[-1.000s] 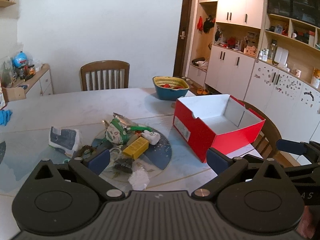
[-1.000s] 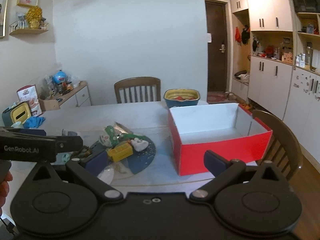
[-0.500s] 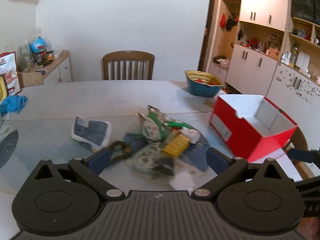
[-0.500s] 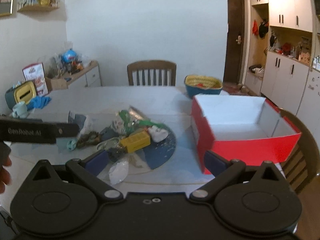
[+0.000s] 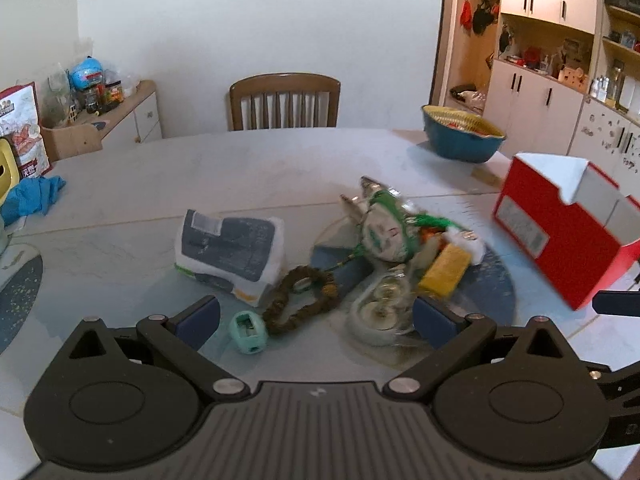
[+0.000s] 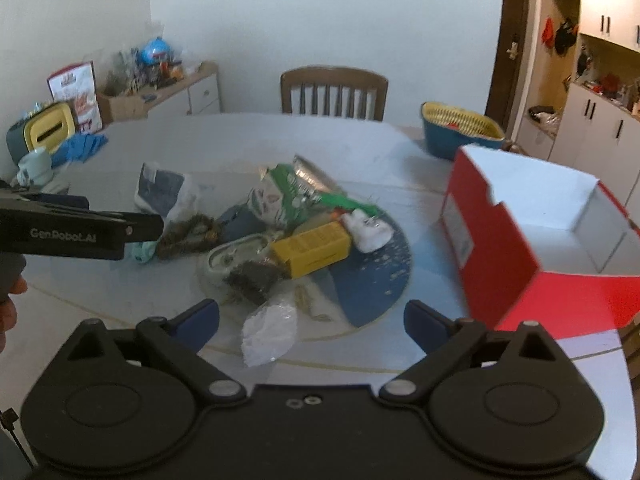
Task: Organize objects
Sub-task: 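Move both tools toward the clutter on the blue mat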
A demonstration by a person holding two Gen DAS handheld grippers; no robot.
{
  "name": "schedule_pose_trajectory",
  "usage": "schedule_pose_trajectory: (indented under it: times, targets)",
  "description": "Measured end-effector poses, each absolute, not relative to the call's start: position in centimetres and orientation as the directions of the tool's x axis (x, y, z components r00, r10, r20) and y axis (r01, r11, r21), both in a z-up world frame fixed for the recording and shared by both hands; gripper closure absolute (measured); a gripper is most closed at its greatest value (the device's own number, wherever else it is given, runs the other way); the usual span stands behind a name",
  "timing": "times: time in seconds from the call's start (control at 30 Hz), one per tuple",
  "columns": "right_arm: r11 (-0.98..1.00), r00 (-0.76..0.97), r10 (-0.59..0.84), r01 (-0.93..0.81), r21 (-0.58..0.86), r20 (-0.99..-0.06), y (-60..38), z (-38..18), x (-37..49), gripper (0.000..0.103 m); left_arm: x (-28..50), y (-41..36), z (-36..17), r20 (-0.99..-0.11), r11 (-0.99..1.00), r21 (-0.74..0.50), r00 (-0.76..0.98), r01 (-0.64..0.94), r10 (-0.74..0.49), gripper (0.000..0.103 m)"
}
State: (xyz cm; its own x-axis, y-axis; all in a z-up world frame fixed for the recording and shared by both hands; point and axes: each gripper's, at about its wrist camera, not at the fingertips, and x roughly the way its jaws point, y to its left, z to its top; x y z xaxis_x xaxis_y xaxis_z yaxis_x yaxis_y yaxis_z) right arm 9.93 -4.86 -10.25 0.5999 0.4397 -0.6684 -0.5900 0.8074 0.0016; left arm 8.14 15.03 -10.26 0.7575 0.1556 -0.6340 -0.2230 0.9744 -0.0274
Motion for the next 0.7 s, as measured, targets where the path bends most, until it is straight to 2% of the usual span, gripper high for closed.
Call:
schedule_pose_trajectory:
  times: [0.13,0.2,0.4,0.63,0.7]
  targets:
    - [0.788,0.562,0.449,-0.615,0.011,-0.695,-3.3,-11.5,10.6,0.008,9.2,17.1,-12.4,-0.653,0.969,-0.051,0.742,-0.243,0.152,0.0]
    - [0.779,0.545,0.447,-0.627,0.009,-0.709,-2.7,-12.0,10.8,0.008,9.7,17.9,-13.3,-0.664,0.965,-0.024,0.726,-0.26,0.179,0.001]
    - [0.752,0.496,0.435,-0.659,0.0,-0.752,-0.8,-13.6,11.2,0.016,10.6,19.8,-15.2,-0.7,0.963,-0.025,0.692,-0.267,0.174,0.002]
    - [0.753,0.454,0.425,-0.657,0.027,-0.783,0.3,-14.7,12.4,0.029,11.5,20.8,-16.0,-0.733,0.97,-0.069,0.672,-0.231,0.108,0.034]
    - [0.759,0.443,0.418,-0.65,0.038,-0.793,0.4,-15.0,12.7,0.031,11.7,21.0,-16.2,-0.74,0.969,-0.073,0.664,-0.236,0.106,0.037]
